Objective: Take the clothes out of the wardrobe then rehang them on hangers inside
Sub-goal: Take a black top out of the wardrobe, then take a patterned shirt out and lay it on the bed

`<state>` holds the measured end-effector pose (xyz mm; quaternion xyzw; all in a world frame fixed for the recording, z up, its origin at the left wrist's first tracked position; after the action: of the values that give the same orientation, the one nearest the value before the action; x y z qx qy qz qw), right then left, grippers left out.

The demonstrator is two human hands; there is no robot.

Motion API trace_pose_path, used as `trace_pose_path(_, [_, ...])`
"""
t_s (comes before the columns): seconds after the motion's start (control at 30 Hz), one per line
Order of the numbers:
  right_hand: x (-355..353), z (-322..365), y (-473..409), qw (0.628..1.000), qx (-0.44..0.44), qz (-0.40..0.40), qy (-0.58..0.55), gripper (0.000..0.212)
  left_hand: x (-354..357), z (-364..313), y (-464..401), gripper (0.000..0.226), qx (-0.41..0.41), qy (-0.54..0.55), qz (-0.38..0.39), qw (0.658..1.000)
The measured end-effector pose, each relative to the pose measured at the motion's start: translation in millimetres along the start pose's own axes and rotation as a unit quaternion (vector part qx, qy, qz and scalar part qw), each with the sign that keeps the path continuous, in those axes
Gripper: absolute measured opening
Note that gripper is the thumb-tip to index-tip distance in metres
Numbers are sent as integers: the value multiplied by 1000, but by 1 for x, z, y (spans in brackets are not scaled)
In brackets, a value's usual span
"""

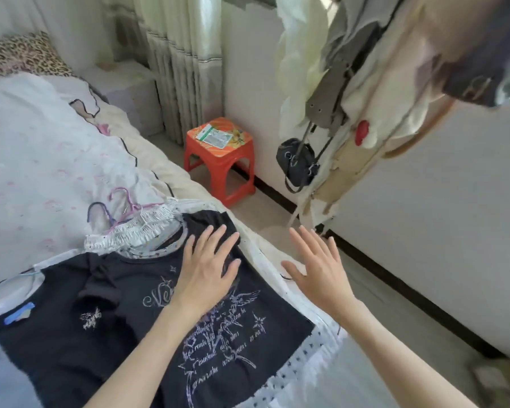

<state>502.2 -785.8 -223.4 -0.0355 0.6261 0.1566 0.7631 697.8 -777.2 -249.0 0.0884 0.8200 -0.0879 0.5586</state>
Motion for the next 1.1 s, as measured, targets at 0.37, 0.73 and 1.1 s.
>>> trace_pose_path(0.37, [-67,-170,351,928,328,-169,-53,68,32,-341,64,49,312,31,42,949])
trace_pose_path(0.73, [-85,-219,651,773,585,-240,-54,71,83,-592,181,48,556,50,119,821])
trace_pose_path(1.1, [-55,-193,827,604,739,-296,-38,84,133,-741,311,50,724,48,195,660])
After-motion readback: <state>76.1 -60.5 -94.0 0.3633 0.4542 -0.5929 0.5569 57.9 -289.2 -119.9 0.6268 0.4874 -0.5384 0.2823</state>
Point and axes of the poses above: each hand's wrist, its own y-axis away from the middle knuckle, its own x-axis out of the palm, z = x × y, the point moved 7 cm from there along -y, towards the middle knuckle, and after that the axes turned 11 degrees about z, right-handed, at the moved point
